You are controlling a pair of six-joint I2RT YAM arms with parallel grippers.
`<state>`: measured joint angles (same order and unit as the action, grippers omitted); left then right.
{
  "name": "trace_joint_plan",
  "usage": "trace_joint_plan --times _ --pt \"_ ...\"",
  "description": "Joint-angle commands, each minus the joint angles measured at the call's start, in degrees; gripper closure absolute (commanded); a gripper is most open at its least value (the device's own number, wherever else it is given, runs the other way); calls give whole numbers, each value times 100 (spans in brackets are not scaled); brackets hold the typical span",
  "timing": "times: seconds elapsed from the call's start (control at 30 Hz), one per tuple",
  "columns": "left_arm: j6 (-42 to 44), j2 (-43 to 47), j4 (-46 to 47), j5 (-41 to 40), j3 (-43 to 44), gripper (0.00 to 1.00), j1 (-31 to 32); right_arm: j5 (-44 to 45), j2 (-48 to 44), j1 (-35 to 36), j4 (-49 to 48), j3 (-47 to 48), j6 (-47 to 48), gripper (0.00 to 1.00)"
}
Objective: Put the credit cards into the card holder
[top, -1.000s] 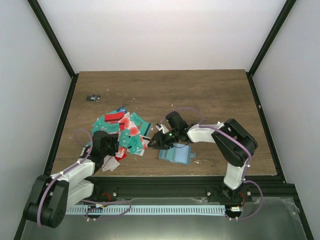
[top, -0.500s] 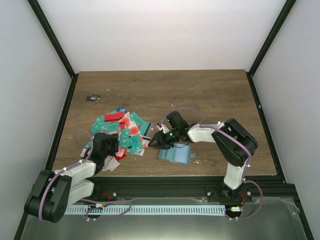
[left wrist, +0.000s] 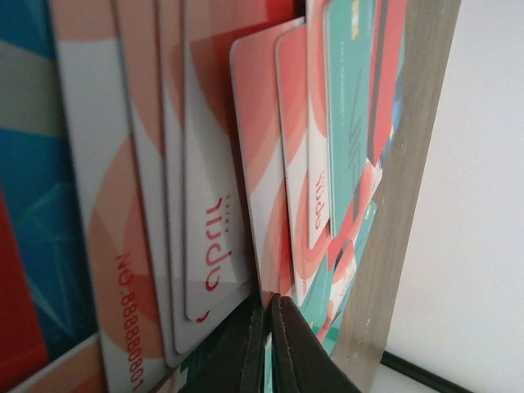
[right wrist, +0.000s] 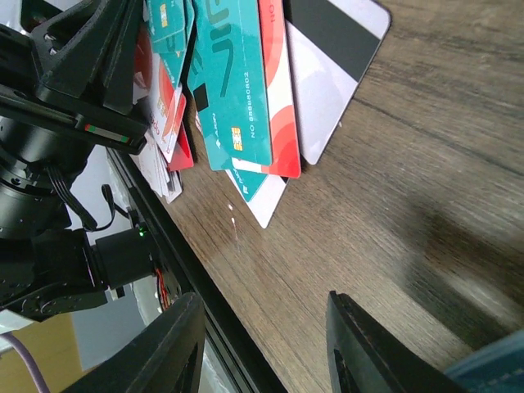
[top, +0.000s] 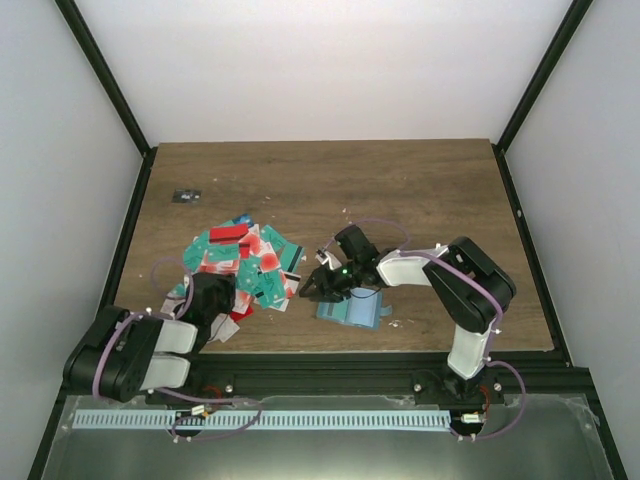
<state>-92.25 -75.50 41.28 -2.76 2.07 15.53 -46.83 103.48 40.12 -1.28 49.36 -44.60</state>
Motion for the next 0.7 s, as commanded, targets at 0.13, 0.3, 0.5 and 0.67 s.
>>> trace_joint_plan --times 0.13,0.3,0.5,0.67 --pt "179 1085 -1767 102 265 96 -2 75 -192 -79 294 154 181 57" --pt "201 2680 -3834 92 558 96 -4 233 -390 -88 564 360 334 57" --pt "31 3978 -5117 727 556 96 -18 189 -539 -85 902 546 472 57" --pt "441 4584 -5927 1210 938 96 -17 242 -889 -86 1280 699 704 56"
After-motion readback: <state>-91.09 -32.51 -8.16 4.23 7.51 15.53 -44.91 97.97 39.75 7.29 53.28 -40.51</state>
